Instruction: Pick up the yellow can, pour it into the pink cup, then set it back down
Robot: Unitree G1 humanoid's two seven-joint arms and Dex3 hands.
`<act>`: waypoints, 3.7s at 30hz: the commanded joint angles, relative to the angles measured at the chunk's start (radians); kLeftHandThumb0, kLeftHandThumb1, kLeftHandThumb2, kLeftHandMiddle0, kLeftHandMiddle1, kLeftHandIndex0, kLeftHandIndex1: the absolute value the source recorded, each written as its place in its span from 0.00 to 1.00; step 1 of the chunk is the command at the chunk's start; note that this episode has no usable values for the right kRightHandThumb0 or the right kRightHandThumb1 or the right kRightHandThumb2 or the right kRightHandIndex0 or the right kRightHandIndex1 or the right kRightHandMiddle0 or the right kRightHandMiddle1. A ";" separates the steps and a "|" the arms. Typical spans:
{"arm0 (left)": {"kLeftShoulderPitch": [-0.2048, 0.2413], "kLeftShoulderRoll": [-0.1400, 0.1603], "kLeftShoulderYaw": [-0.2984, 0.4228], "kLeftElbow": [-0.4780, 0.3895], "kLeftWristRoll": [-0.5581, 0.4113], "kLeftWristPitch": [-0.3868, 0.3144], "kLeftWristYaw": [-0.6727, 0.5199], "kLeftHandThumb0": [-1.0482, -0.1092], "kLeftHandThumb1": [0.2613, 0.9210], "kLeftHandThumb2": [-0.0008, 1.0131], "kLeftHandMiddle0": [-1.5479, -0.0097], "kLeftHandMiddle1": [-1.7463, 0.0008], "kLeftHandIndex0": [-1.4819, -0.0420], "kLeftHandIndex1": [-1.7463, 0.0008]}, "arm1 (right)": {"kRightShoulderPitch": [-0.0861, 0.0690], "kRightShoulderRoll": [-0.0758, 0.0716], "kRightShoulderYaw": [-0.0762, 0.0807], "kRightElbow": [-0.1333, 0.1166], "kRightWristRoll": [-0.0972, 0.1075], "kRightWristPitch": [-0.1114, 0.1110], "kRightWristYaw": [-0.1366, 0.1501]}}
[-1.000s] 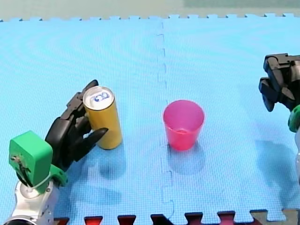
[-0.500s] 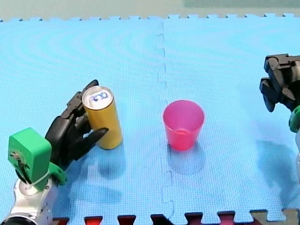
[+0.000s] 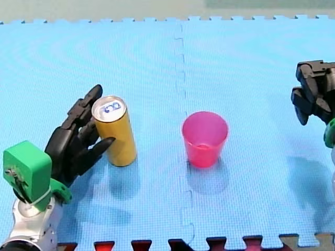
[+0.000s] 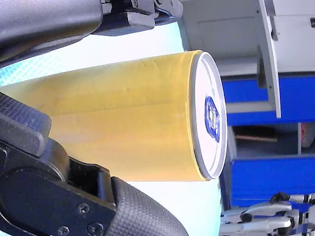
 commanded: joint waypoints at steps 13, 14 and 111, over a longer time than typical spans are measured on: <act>-0.050 0.003 -0.004 0.036 0.020 0.034 0.031 0.08 0.74 0.00 0.91 0.99 0.90 1.00 | 0.004 -0.002 0.001 -0.013 0.003 0.003 0.002; -0.050 0.001 -0.009 0.037 0.028 0.035 0.040 0.09 0.73 0.00 0.91 0.99 0.90 1.00 | 0.004 -0.002 0.001 -0.014 0.003 0.003 0.001; -0.122 -0.002 -0.165 -0.165 0.339 -0.005 0.638 0.71 0.82 0.00 0.16 1.00 0.20 1.00 | 0.001 0.036 0.013 -0.002 -0.009 -0.008 -0.038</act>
